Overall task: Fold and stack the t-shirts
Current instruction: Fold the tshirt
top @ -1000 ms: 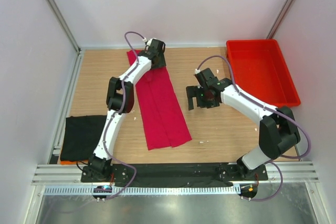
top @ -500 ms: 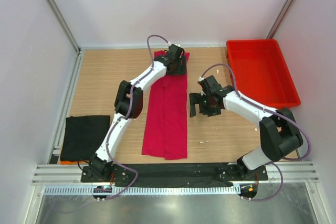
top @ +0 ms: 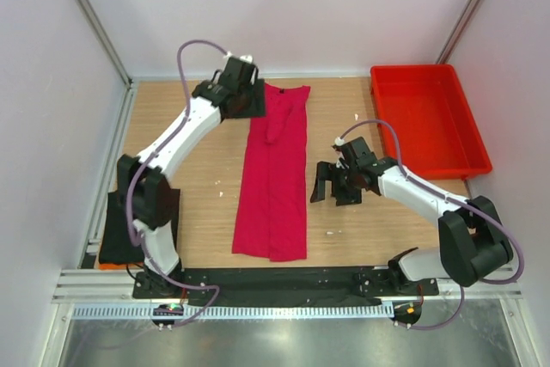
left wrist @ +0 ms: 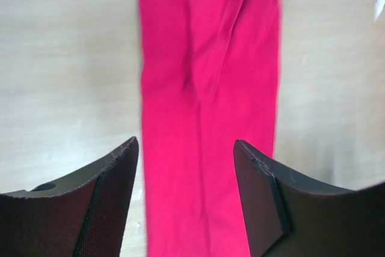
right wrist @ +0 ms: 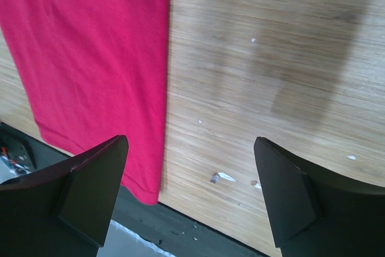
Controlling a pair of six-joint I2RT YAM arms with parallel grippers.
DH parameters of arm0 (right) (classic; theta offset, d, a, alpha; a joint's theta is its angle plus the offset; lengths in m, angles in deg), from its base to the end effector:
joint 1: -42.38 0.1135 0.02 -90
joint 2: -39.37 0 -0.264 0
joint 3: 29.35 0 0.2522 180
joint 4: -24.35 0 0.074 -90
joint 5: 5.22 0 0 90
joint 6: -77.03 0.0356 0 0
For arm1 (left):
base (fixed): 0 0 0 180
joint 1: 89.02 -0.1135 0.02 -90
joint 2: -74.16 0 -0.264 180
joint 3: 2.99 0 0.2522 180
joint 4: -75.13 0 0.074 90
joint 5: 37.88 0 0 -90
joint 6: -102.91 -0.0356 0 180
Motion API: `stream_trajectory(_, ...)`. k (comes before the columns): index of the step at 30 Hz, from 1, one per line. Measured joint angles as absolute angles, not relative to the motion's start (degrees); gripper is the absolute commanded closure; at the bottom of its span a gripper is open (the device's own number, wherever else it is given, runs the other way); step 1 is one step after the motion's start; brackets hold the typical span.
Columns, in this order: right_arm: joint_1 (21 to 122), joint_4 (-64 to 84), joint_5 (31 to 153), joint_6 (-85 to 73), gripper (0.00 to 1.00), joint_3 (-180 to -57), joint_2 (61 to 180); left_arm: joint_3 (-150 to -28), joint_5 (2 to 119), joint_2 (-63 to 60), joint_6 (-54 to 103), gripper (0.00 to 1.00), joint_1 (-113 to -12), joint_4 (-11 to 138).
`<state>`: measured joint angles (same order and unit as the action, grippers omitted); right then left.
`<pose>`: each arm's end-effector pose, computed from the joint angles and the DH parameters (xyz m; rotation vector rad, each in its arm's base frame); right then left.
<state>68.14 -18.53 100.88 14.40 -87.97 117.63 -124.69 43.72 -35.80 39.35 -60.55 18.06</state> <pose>0.2242 0.1192 0.1912 -0.0567 2.7651 0.6519 0.3838 -0.2022 0.3353 -0.0295 2.3705 -0.2944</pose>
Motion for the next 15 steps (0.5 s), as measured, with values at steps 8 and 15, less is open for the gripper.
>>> stream_trajectory(8, 68.7, -13.0, 101.1, 21.4, 0.29, -90.5, 121.3, -87.4, 47.3, -15.4, 42.1, 0.35, -60.1, 14.2)
stream_trajectory(15, 74.5, -16.0, 90.5, 22.4, 0.22, -111.7, 138.7, -79.8, 52.3, -6.7, 44.4, 0.35, -60.2, 12.4)
